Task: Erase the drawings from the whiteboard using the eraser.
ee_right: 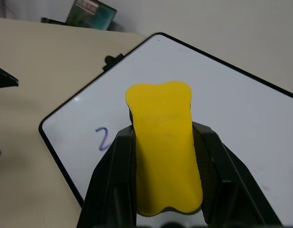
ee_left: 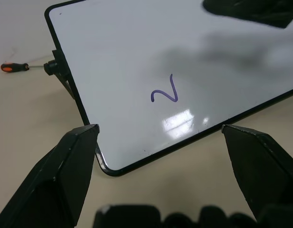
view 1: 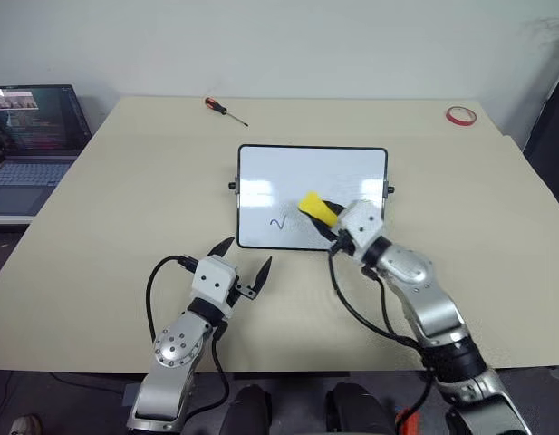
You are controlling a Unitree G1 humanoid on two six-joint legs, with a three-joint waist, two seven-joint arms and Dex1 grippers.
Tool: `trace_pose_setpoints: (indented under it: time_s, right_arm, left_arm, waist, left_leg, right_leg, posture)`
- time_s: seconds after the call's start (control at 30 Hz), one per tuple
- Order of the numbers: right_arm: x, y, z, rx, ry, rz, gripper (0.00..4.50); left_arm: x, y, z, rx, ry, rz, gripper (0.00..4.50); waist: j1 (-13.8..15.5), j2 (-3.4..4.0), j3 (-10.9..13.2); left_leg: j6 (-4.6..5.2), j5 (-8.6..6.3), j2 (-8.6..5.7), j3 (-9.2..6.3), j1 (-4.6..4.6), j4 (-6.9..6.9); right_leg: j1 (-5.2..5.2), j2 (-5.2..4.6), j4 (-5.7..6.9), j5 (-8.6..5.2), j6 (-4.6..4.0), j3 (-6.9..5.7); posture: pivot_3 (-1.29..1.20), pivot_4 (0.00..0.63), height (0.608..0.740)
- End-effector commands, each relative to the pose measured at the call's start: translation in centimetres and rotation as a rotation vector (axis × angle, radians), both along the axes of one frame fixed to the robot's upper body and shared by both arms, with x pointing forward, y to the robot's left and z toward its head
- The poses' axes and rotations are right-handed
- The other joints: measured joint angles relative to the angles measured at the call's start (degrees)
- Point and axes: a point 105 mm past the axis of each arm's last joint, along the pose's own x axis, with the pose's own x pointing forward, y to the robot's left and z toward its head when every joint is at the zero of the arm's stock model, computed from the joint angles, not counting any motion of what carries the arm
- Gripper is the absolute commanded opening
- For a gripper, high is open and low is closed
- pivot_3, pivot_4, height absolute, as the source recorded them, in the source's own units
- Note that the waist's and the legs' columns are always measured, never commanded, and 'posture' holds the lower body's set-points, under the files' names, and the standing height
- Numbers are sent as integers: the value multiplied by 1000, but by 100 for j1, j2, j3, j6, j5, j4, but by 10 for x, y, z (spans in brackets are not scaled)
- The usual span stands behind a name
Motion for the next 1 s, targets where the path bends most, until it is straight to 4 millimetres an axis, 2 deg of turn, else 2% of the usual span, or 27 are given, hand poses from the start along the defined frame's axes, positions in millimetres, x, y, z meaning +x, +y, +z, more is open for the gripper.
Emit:
trace_pose_setpoints:
  time_s: [0.03, 0.17, 0.3, 0.6, 0.8, 0.97, 1.0]
  right_arm:
    - [-1, 22, 7, -20, -49, 79, 1229]
    - [9, 37, 0, -84, -60, 121, 1229]
    - [20, 43, -4, -138, -76, 108, 1229]
    - [54, 31, -7, -202, -99, -67, 1229]
    - [33, 43, -42, -253, 10, 66, 1229]
    - [12, 39, -73, -350, 97, 156, 1229]
    - [13, 37, -75, -351, 107, 151, 1229]
  left_arm:
    - [2, -1, 11, -5, -45, 1, 4500]
    - [4, 1, 13, 1, -52, 8, 4500]
    - [2, 3, 13, 9, -55, 14, 4500]
    - [-2, 4, 13, 8, -54, 26, 4500]
    - [0, 2, 13, 4, -57, 19, 4500]
    - [1, 5, 15, 6, -65, 21, 4500]
    - [1, 5, 15, 6, -64, 21, 4500]
  waist:
    - [3, 0, 0]
    - [22, 0, 0]
    - [9, 1, 0]
    - [5, 2, 1]
    - [3, 3, -1]
    - [5, 3, -2]
    - [5, 3, -2]
  left_leg:
    - [0, 0, 0, 0, 0, 0]
    - [0, 0, -4, -2, -5, 0]
    - [0, 0, -4, 0, -3, 0]
    - [0, 0, -3, 3, -3, 0]
    - [0, 0, -3, 3, 0, 1]
    - [0, 0, -3, 1, 1, 2]
    - [0, 0, -3, 1, 2, 3]
  right_leg:
    - [0, 0, 0, 0, 0, -1]
    - [0, -10, -8, 0, 0, -6]
    - [-3, -12, -1, 0, 0, -7]
    - [-9, -12, 4, 0, -1, -5]
    - [-6, -13, 10, 0, -1, -6]
    - [-4, -13, 12, 0, -1, -6]
    - [-3, -13, 13, 0, -1, -6]
  posture:
    - [0, 150, 740]
    - [0, 150, 740]
    - [0, 150, 740]
    - [0, 150, 740]
    - [0, 150, 740]
    - [0, 150, 740]
    - [0, 150, 740]
